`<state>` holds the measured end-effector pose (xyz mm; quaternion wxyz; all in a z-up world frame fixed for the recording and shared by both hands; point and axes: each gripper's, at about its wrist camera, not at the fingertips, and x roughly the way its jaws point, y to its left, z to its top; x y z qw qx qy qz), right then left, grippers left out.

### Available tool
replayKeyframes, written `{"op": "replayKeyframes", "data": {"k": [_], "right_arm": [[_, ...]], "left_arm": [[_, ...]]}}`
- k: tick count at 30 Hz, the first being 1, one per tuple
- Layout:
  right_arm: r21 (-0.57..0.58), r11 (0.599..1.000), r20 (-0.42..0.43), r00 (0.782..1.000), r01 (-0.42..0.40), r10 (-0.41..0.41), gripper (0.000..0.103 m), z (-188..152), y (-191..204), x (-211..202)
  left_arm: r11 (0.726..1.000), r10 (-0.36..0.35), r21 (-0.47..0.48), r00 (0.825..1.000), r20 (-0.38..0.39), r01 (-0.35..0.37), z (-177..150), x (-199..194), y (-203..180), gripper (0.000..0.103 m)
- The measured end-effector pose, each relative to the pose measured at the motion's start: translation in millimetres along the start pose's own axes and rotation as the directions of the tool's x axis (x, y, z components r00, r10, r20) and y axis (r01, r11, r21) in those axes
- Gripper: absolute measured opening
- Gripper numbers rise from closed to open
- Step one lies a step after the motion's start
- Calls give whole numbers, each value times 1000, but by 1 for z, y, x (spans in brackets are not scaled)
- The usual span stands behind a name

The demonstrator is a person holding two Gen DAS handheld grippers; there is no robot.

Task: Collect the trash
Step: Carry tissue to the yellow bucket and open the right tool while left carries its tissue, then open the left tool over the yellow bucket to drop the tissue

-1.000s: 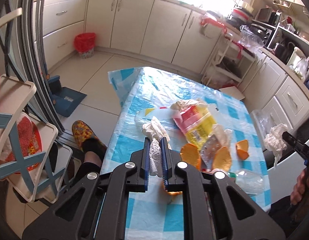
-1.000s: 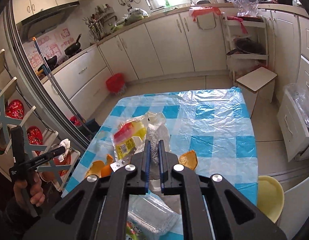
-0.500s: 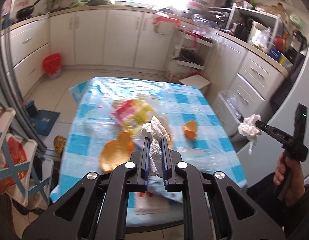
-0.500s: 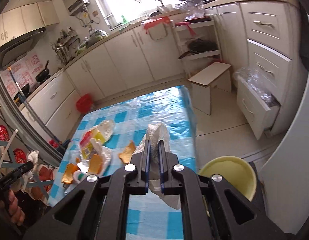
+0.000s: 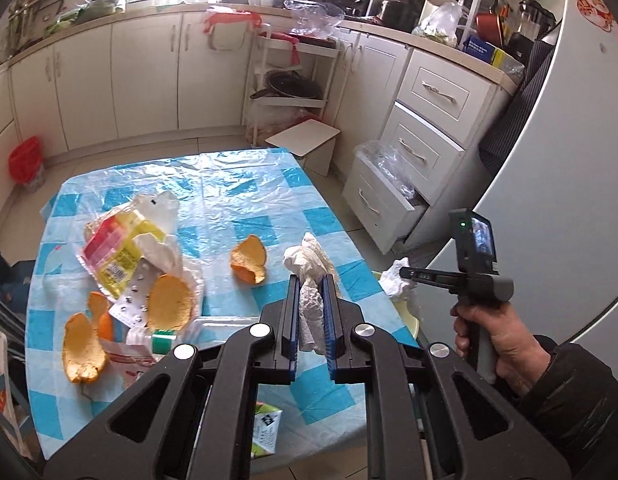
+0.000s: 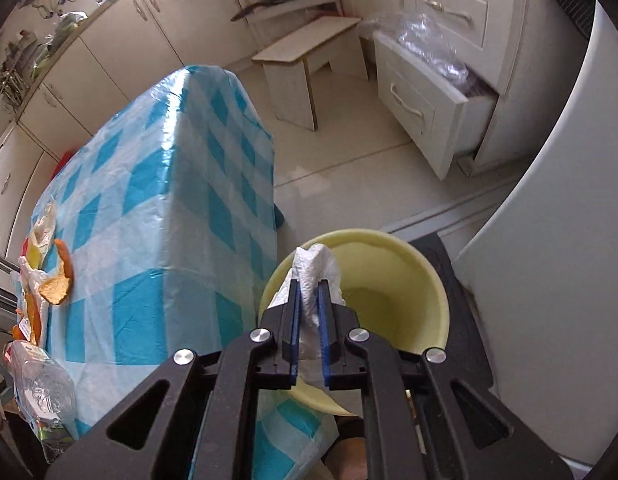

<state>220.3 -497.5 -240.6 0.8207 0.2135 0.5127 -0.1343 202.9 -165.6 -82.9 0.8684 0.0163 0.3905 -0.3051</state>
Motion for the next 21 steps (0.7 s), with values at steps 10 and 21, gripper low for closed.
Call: {"op": "replayKeyframes", "data": {"k": [10, 21], "right_arm": [[82, 990, 183, 978, -115, 99, 52, 7, -7, -41], [98, 981, 577, 813, -166, 79, 66, 10, -17, -126]], "left_arm": [[998, -19, 63, 994, -104, 25, -4, 63, -51, 10], [992, -52, 96, 961, -271, 81, -8, 173, -119, 10]]}}
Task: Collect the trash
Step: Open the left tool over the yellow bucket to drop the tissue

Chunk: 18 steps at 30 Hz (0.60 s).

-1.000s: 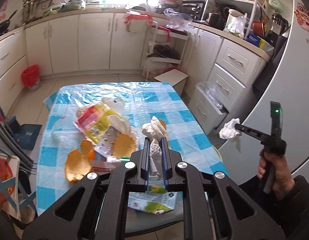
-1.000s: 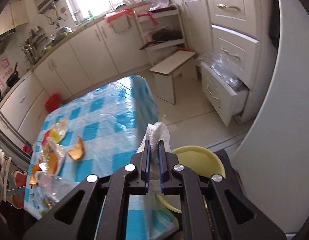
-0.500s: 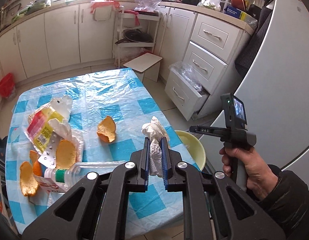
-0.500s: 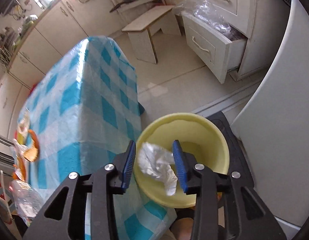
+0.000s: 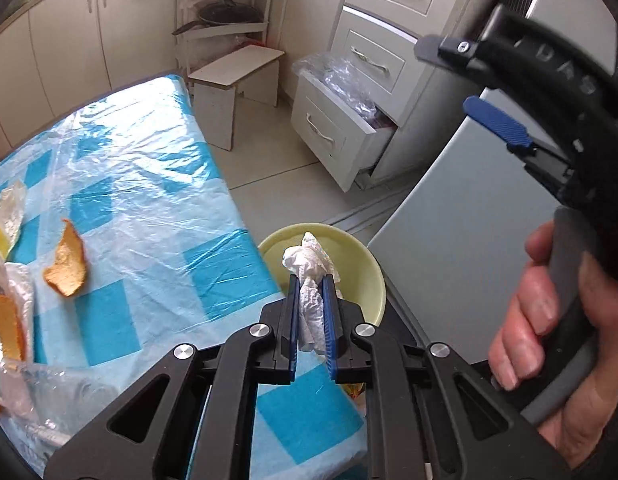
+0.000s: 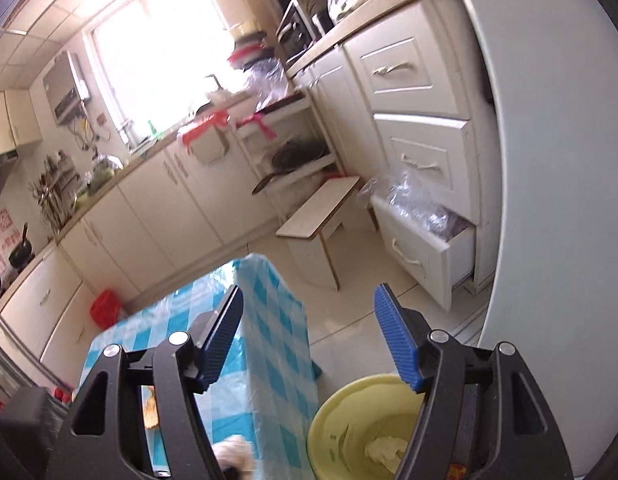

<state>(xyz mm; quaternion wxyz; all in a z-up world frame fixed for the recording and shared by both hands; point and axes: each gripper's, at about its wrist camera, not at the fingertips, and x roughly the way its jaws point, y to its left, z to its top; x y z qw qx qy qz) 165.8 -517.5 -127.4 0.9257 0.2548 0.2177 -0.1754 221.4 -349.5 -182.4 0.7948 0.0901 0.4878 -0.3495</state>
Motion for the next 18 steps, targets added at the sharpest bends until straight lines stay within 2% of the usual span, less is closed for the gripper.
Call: {"op": "replayKeyframes", "data": {"k": [3, 5, 6, 7, 10, 18], "right_arm": [[49, 999, 2, 1000, 8, -8, 66, 6, -12, 4], [76, 997, -1, 1000, 11, -11, 66, 7, -17, 3], [84, 996, 0, 1000, 9, -9, 66, 8, -18, 2], [90, 996, 2, 1000, 7, -7, 66, 9, -20, 0], [89, 996, 6, 1000, 2, -3, 66, 10, -19, 0], [55, 998, 1, 1000, -11, 11, 67, 8, -7, 1]], "left_arm": [[1000, 1, -9, 999, -51, -2, 9, 29, -10, 14], [1000, 5, -16, 997, -73, -6, 13, 43, -14, 25], [1000, 11, -19, 997, -77, -12, 15, 47, -15, 37], [1000, 15, -19, 997, -74, -17, 15, 49, -17, 43], [1000, 21, -17, 998, -59, -22, 16, 43, -16, 51], [993, 78, -87, 997, 3, -77, 7, -6, 13, 60]]}}
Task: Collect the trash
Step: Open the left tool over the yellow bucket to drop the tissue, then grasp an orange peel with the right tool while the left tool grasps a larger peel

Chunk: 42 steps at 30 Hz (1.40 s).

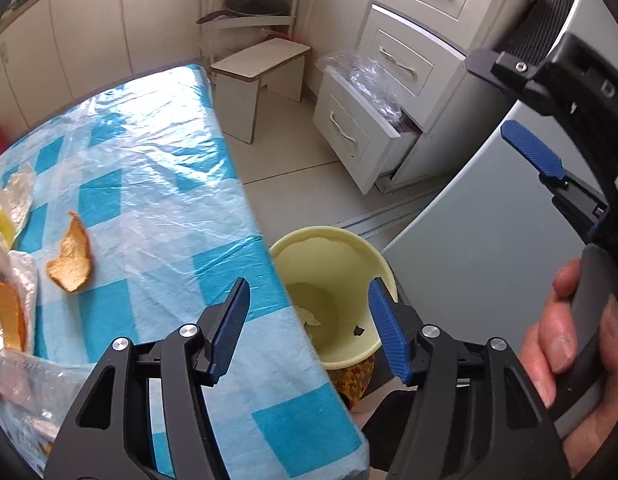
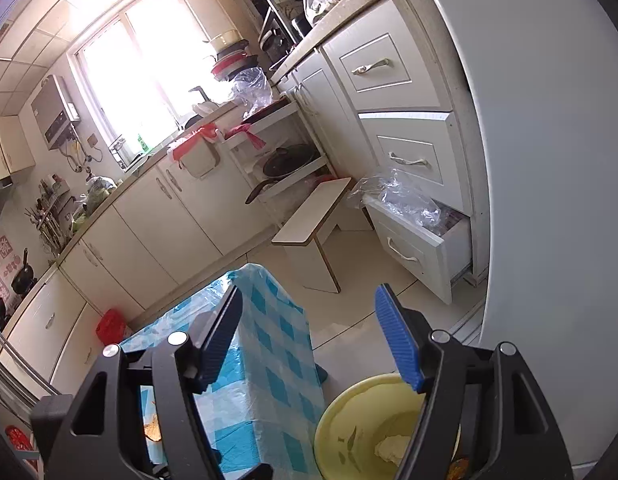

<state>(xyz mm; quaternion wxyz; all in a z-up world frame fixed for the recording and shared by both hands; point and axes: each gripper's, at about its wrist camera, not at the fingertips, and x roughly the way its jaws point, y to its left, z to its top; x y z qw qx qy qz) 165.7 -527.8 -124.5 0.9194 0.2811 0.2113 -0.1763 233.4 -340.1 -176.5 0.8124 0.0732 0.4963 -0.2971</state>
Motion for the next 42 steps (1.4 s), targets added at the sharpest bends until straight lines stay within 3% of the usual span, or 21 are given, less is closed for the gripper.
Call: {"op": "replayKeyframes", "data": {"k": [5, 11, 17, 20, 24, 31, 42], "right_arm": [[-71, 997, -2, 1000, -10, 10, 67, -5, 18, 2], [-175, 984, -26, 999, -37, 33, 69, -17, 47, 7], [-287, 953, -109, 991, -103, 74, 70, -38, 84, 19], [-341, 930, -164, 983, -136, 84, 70, -52, 103, 27], [-413, 893, -226, 970, -177, 88, 70, -74, 129, 36], [-480, 846, -305, 948, -232, 87, 70, -101, 161, 50], [-450, 860, -421, 907, -240, 33, 70, -120, 181, 91]], "left_arm": [[995, 97, -38, 992, 74, -95, -24, -53, 35, 67], [963, 239, -155, 963, 124, -220, -63, -113, 106, 69], [891, 384, -314, 913, 135, -328, -99, -163, 185, 70], [848, 426, -395, 898, 110, -354, -116, -177, 222, 70], [800, 457, -473, 886, 82, -369, -131, -184, 255, 70], [759, 488, -524, 871, 63, -387, -144, -188, 283, 70], [726, 497, -552, 868, 6, -411, -153, -171, 330, 70]]}}
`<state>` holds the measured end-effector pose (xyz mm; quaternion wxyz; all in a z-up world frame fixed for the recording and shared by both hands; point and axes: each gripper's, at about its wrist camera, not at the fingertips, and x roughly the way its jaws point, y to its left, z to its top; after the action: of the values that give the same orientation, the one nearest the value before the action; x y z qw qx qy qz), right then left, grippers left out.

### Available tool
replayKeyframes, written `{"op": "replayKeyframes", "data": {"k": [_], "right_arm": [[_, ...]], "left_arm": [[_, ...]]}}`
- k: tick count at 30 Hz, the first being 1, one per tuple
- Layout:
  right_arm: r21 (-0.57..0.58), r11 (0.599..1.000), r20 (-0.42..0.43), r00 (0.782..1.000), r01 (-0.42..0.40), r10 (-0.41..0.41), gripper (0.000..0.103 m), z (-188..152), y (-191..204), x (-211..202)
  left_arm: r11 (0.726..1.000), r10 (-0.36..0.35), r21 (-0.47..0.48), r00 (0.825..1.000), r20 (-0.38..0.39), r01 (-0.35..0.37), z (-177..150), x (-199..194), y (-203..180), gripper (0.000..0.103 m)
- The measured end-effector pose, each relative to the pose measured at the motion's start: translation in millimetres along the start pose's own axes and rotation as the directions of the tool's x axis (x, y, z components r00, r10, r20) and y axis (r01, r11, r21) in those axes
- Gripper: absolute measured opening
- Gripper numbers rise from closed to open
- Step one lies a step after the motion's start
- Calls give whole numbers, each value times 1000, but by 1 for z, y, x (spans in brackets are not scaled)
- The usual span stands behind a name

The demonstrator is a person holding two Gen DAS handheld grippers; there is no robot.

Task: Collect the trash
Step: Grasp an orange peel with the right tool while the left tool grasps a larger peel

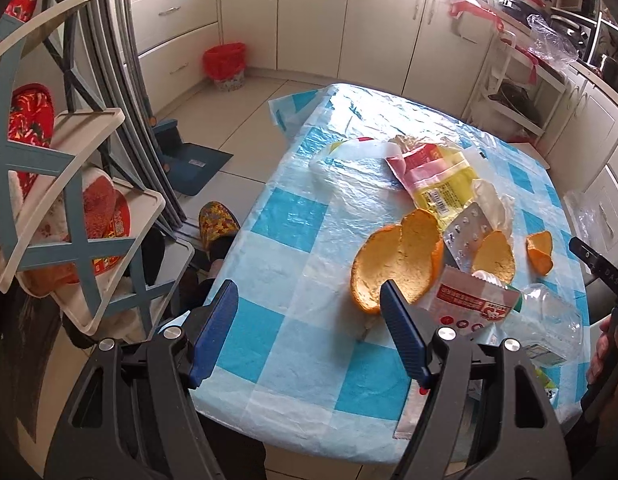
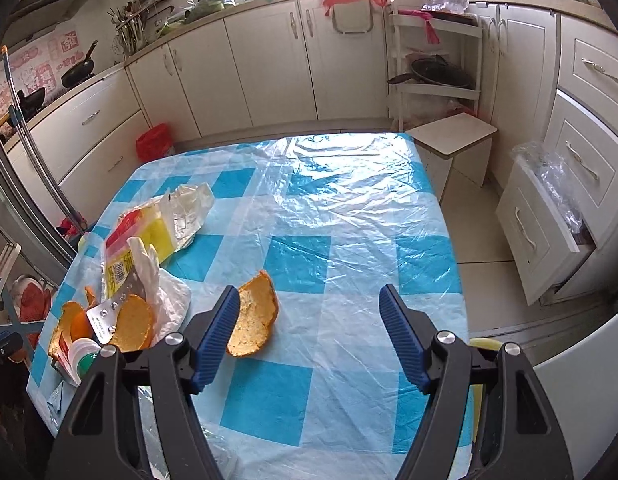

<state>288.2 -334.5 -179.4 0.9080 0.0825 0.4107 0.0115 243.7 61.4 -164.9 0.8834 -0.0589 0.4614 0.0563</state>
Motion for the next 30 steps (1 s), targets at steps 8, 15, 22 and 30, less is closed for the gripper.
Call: {"op": "replayKeyframes", "data": {"k": [8, 15, 22, 30], "right_arm": [[11, 1000, -72, 997, -21, 22, 61, 2, 6, 26], [36, 998, -124, 991, -47, 51, 51, 5, 6, 45], [68, 996, -74, 996, -52, 57, 45, 15, -2, 40], [43, 997, -133, 988, -68, 73, 39, 11, 3, 53]], "left_arm": [[998, -7, 58, 999, -46, 10, 13, 43, -9, 70], [988, -21, 149, 998, -66, 31, 22, 70, -25, 70], [973, -40, 224, 997, -63, 53, 29, 83, -36, 70], [965, -81, 242, 994, -78, 98, 30, 91, -46, 59]]}}
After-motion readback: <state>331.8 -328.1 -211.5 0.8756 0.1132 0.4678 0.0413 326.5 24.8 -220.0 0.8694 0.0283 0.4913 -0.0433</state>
